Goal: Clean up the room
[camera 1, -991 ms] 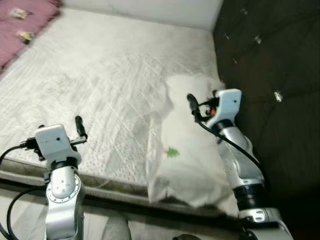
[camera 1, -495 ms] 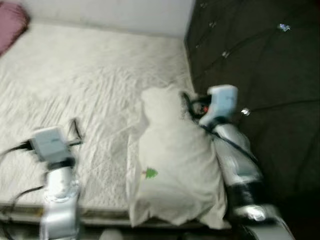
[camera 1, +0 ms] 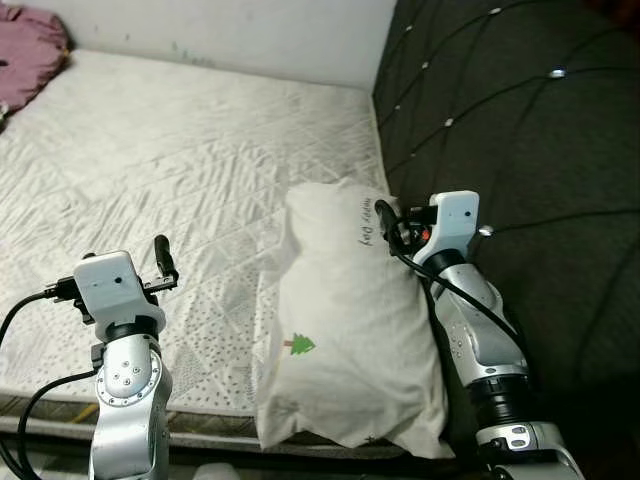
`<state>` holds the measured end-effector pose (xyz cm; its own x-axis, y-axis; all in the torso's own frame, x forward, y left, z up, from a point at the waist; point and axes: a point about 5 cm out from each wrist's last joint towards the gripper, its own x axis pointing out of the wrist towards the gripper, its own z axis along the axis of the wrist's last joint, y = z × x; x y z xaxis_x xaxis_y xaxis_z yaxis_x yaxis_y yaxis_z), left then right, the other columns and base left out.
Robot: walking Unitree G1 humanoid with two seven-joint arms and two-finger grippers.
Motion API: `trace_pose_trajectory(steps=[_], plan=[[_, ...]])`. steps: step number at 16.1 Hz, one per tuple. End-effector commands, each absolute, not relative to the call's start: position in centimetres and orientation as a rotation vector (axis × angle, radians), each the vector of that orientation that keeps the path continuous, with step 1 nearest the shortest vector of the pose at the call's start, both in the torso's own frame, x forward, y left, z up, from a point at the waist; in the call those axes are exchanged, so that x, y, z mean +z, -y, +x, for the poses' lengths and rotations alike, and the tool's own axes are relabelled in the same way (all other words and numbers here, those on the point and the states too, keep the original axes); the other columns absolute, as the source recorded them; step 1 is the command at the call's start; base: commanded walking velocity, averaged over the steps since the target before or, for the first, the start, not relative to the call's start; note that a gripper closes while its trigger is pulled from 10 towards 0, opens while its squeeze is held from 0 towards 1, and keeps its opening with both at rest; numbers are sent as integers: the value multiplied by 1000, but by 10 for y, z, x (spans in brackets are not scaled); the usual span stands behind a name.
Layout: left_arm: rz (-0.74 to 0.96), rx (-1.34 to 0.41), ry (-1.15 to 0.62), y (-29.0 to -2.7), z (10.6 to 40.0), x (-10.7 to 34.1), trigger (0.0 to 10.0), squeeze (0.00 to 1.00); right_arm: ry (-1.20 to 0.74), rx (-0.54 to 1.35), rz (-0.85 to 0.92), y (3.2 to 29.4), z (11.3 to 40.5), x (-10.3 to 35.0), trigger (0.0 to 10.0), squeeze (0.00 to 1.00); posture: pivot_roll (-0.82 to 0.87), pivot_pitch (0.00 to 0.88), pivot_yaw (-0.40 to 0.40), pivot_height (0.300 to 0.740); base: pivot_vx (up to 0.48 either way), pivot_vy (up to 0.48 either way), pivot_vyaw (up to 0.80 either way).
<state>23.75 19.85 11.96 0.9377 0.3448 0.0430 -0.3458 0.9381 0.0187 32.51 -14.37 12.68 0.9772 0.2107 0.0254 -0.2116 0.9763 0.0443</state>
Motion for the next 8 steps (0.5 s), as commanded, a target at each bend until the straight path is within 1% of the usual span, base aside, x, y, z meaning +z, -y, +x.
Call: trace_pose_trajectory(steps=[1, 4, 5, 7, 8], plan=[[10, 324, 33, -194, 239, 118, 10000, 0, 18, 196, 45, 149, 325, 128, 10000, 0, 48, 0, -84, 740, 0, 480, 0], [11, 321, 33, -193, 239, 118, 10000, 0, 14, 199, 46, 147, 326, 127, 10000, 0, 52, 0, -85, 740, 0, 480, 0], [9, 321, 34, -193, 239, 118, 10000, 0, 9, 203, 46, 146, 326, 126, 10000, 0, 52, 0, -85, 740, 0, 480, -500], [9, 321, 35, -193, 239, 118, 10000, 0, 10, 209, 49, 145, 326, 126, 10000, 0, 52, 0, -85, 740, 0, 480, -800], [9, 321, 34, -193, 239, 118, 10000, 0, 11, 211, 50, 144, 326, 126, 10000, 0, 53, 0, -86, 740, 0, 480, 0]])
